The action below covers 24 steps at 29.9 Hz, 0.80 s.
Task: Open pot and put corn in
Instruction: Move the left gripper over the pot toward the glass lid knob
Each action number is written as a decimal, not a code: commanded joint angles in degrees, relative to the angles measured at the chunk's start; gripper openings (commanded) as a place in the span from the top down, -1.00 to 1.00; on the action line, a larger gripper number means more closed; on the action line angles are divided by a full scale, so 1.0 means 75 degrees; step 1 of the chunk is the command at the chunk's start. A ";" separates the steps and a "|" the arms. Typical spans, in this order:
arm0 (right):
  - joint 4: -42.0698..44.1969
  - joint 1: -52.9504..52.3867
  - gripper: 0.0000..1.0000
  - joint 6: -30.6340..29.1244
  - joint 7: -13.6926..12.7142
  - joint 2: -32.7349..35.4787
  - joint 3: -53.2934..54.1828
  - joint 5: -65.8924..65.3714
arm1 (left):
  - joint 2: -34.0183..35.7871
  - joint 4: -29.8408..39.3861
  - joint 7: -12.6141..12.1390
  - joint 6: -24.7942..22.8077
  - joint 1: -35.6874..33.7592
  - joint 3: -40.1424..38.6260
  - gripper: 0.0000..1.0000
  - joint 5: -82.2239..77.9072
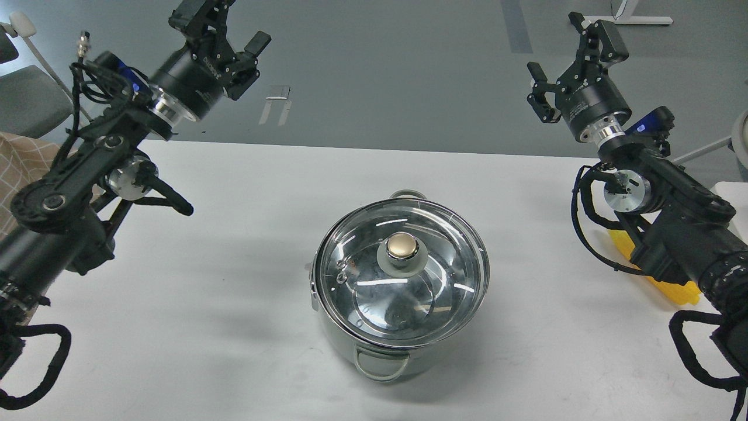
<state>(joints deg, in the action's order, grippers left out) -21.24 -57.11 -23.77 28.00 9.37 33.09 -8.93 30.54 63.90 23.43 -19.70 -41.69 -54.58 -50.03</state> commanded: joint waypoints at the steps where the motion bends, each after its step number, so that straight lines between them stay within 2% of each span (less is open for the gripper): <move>1: -0.0155 0.0056 -0.99 0.0017 0.0000 0.0238 -0.0192 0.0018 | 0.0695 0.1460 0.0028 0.0095 0.0039 -0.0012 -0.95 -0.1772; 6: -0.0530 0.0372 -0.99 0.0052 0.0000 0.0602 -0.0204 0.0007 | 0.1142 0.3045 0.0274 0.0201 0.0132 0.0070 -0.95 -0.4435; 8: -0.0706 0.0583 -0.99 0.0110 0.0000 0.0812 -0.0204 0.0018 | 0.1108 0.3572 0.0461 0.0260 0.0342 0.0094 -0.95 -0.6130; 11: -0.0870 0.0782 -0.99 0.0169 0.0000 0.1024 -0.0204 0.0007 | 0.1072 0.3773 0.0609 0.0271 0.0507 0.0094 -0.95 -0.7670; 14: -0.1127 0.0993 -0.99 0.0227 0.0000 0.1340 -0.0193 0.0018 | 0.1072 0.3808 0.0609 0.0458 0.0636 0.0350 -0.95 -0.8948; 16: -0.1466 0.1192 -0.99 0.0333 0.0000 0.1667 -0.0193 0.0007 | 0.1107 0.3785 0.0609 0.1112 0.0613 0.0981 -0.95 -0.9996; 19: -0.1655 0.1356 -0.99 0.0392 0.0000 0.1902 -0.0169 0.0007 | 0.1095 0.3797 0.0609 0.1524 0.0625 0.1591 -0.95 -0.9996; 24: -0.1831 0.1556 -0.99 0.0403 0.0000 0.2137 -0.0146 0.0007 | 0.1072 0.4019 0.0609 0.1689 0.0777 0.2015 -0.95 -0.9996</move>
<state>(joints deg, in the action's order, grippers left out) -34.23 -46.22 -20.83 28.00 24.54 31.94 -8.86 38.69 93.08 28.02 -7.50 -36.52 -40.77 -124.96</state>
